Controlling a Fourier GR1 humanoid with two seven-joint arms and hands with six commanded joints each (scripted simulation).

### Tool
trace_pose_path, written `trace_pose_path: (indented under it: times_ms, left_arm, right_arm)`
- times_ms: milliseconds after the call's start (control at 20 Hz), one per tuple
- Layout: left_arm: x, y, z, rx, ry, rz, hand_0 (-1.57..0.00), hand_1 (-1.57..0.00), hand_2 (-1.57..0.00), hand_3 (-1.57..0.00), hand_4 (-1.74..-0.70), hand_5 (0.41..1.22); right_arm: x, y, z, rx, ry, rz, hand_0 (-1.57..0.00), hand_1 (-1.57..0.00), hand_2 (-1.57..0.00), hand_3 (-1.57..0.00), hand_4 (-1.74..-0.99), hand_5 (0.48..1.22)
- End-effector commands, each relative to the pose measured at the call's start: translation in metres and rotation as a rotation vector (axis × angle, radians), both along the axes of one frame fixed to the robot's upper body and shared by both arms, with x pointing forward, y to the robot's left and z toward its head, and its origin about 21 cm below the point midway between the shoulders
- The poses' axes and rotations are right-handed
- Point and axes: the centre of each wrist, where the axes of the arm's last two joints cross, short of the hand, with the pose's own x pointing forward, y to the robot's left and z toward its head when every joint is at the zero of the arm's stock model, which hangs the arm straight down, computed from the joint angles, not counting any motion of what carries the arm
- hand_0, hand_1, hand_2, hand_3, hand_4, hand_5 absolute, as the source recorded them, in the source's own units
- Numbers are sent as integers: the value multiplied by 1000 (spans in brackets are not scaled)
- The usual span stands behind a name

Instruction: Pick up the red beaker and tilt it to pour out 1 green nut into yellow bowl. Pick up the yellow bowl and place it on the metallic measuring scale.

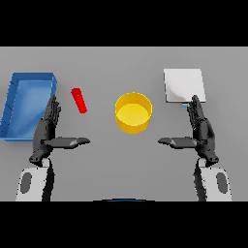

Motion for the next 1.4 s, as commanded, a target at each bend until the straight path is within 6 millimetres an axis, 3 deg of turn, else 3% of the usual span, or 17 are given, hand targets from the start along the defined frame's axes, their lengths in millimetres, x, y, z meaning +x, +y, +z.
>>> trace_pose_path:
  times_ms: [0, 250, 350, 450, 750, 1200, 1350]
  left_arm:
    - [0, 2, 0, 0, 0, 2, 1, 1, 1, 1, -1151, 599]
    - [-1, 14, -1, 3, 2, 5, 1, 1, 1, 1, -1151, 599]
    - [-16, 20, 7, 104, -30, -41, 1, 1, 1, 1, -1156, 599]
    - [-19, 20, 14, 139, -24, -56, 1, 1, 1, 1, -1161, 599]
    - [-19, 16, 15, 203, 6, -92, 1, 1, 1, 1, -1159, 602]
    - [34, -8, -10, 249, 30, -114, 1, 1, 1, 1, -1240, 641]
    - [52, -5, -13, 256, 27, -104, 1, 1, 1, 1, -1262, 668]
  right_arm:
    - [0, 0, 0, 0, 0, -1, 1, 1, 1, 1, -1167, 599]
    - [2, 2, 1, 2, -2, 1, 1, 1, 1, 1, -1167, 599]
    - [-12, -1, 4, -250, -111, -6, 1, 1, 1, 1, -1163, 595]
    - [-20, 4, 4, -330, -124, 6, 1, 1, 1, 1, -1160, 591]
    - [-24, 5, 9, -319, -117, 9, 1, 1, 1, 1, -1199, 603]
    - [-26, 2, 8, -280, -126, 30, 1, 1, 1, 1, -1273, 632]
    - [-22, 3, 11, -286, -141, 31, 1, 1, 1, 1, -1278, 634]
